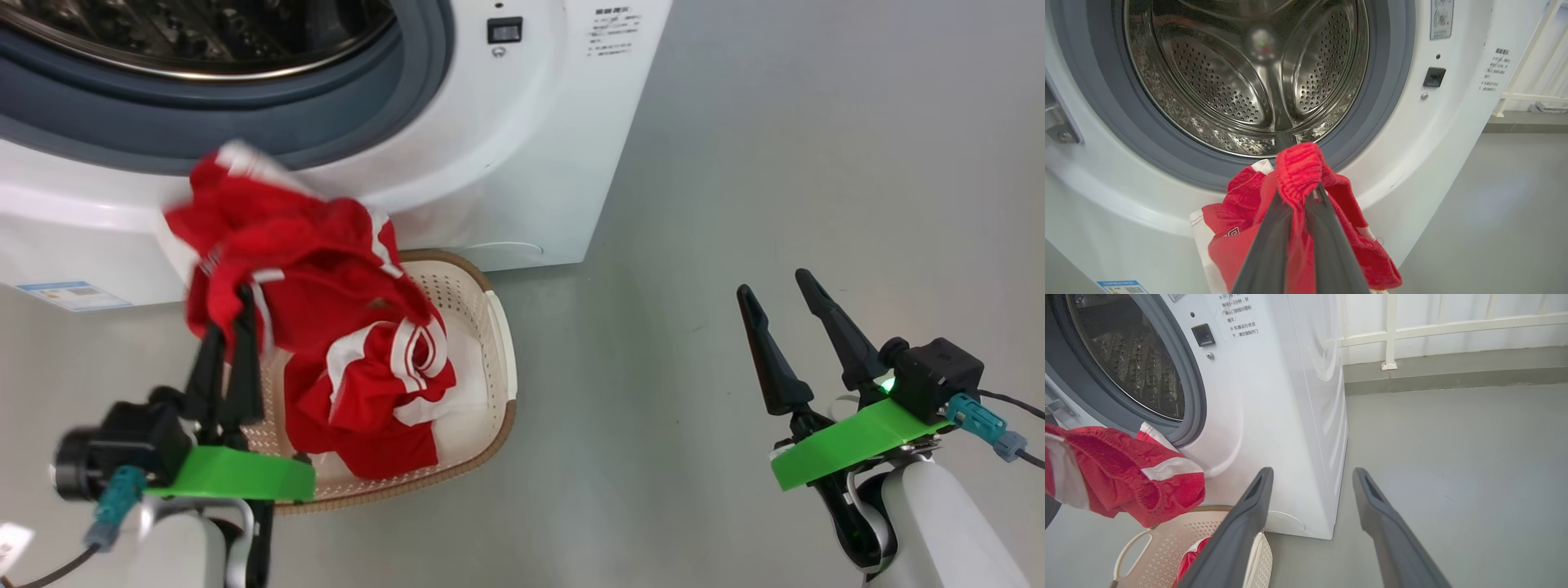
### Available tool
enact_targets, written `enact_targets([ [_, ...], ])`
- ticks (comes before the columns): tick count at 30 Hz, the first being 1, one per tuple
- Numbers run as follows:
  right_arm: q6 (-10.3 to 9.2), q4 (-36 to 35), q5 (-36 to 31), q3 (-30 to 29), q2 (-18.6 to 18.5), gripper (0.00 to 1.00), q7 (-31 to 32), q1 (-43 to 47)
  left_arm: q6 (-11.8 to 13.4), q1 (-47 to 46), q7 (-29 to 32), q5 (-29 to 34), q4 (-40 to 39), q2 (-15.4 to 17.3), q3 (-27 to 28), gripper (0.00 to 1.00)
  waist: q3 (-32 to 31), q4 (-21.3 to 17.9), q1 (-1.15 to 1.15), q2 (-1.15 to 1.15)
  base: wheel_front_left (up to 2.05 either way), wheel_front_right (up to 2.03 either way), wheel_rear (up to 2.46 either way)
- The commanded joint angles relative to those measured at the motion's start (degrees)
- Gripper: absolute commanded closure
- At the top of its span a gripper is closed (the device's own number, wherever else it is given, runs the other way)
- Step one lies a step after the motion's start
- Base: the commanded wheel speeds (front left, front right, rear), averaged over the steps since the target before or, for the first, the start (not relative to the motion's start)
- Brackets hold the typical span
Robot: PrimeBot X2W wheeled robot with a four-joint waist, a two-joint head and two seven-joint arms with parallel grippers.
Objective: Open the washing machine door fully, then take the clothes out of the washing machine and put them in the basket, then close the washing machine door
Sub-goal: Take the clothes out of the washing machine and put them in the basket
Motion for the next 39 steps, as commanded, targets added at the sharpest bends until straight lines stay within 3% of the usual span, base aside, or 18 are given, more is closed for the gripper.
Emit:
enact_targets([
  [1,0.09,-1.5,-0.55,1.01,0.22,0.0,-0.28,0.14,-0.51,-0.41,-0.3,0.35,-0.42,0.93,1.61,1.0,0.36,-0.39,0.0,0.0,0.0,0.0,0.0],
  [16,0.09,-1.74,-0.36,2.25,1.18,0.0,-0.28,-1.74,-2.91,-6.32,-0.3,2.97,23.94,1.39,1.82,1.0,4.21,-3.68,0.0,0.0,0.0,0.0,0.0],
  [27,0.09,-2.19,-0.41,3.31,2.41,0.0,-0.28,-3.88,-3.65,-15.49,-0.3,6.07,42.0,4.24,-0.92,1.0,8.89,-6.09,0.0,0.0,0.0,0.0,0.0],
  [39,0.09,-2.62,-0.56,4.33,3.38,0.0,-0.28,-5.96,-3.77,-23.98,-0.3,8.18,53.81,7.35,-3.65,1.0,13.73,-8.42,0.0,0.0,0.0,0.0,0.0],
])
